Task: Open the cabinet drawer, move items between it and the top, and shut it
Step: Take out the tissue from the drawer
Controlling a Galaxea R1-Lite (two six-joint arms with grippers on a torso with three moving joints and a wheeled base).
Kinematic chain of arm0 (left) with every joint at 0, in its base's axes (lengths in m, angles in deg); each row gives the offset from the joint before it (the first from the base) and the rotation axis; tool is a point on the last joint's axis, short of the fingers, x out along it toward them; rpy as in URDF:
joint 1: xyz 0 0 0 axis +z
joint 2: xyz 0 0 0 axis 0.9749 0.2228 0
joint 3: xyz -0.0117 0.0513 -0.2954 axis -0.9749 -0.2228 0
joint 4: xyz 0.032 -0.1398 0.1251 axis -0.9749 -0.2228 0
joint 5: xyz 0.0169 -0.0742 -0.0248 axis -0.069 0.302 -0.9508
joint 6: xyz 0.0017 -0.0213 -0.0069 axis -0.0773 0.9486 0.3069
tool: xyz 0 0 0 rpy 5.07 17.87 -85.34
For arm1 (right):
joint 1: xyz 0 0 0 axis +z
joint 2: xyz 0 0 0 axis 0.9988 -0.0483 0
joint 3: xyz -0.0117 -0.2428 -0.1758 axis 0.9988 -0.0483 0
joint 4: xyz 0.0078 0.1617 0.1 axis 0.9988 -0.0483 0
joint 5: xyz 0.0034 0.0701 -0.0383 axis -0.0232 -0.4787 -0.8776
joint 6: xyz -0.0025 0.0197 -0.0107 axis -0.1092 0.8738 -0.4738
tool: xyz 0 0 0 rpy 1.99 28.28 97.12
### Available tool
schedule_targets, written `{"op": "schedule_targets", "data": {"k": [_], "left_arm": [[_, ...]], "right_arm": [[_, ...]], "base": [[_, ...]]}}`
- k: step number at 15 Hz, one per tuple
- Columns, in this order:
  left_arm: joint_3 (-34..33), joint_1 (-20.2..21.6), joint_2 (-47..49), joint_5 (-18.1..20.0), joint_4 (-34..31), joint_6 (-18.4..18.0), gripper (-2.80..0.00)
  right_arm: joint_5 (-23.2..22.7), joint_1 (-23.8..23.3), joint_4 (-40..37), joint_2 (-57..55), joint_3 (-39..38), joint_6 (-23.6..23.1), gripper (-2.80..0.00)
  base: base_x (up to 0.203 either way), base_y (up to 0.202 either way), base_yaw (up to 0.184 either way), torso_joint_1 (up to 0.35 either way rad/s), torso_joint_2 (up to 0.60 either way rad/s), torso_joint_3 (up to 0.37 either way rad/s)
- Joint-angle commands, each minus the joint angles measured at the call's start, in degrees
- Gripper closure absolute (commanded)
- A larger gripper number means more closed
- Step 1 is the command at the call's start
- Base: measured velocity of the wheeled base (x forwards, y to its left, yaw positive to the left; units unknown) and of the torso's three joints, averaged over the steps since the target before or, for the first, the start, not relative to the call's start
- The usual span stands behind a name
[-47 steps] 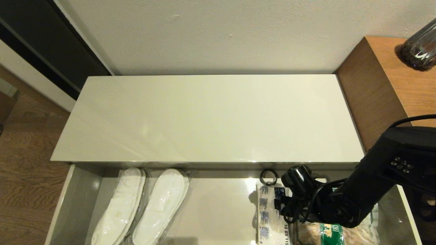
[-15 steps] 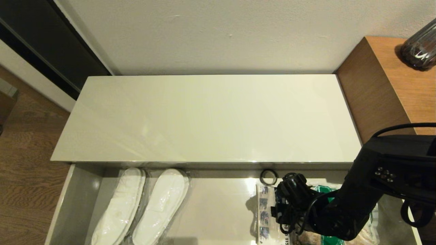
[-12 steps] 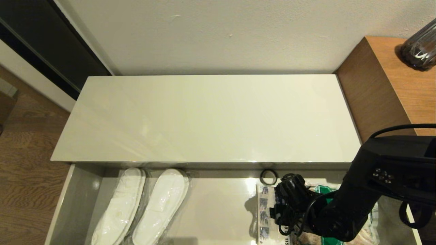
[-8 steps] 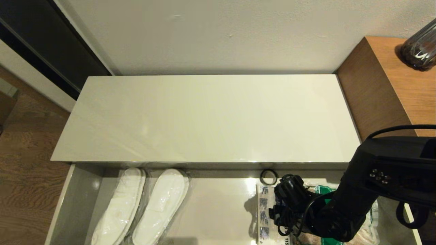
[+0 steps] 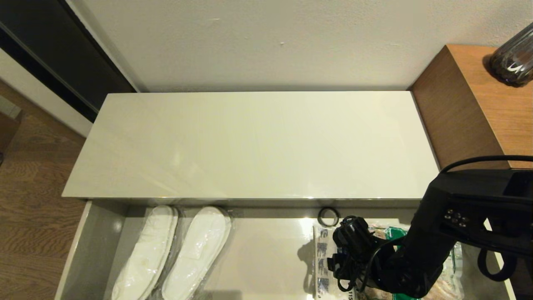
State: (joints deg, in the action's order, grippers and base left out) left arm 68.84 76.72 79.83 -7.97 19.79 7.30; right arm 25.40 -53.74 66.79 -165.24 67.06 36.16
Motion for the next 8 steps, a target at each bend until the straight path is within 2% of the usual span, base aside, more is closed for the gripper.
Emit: {"op": "schedule_targets", "data": {"k": [1,8], "left_arm": [[0.01,0.05,-0.01,-0.02,-0.10,-0.04,0.00],[0.01,-0.03,-0.01,0.01,-0.10,-0.04,0.00]], "right_arm": [[0.09,0.00,0.15,-0.20,0.32,0.15,-2.80],[0.17,0.00,0.24,-2.13,1.19,0.24,-2.80]], "base": [[0.000,0.000,0.000,0.000,0.00,0.000],[0.000,0.000,0.000,0.000,0.00,0.000]]}}
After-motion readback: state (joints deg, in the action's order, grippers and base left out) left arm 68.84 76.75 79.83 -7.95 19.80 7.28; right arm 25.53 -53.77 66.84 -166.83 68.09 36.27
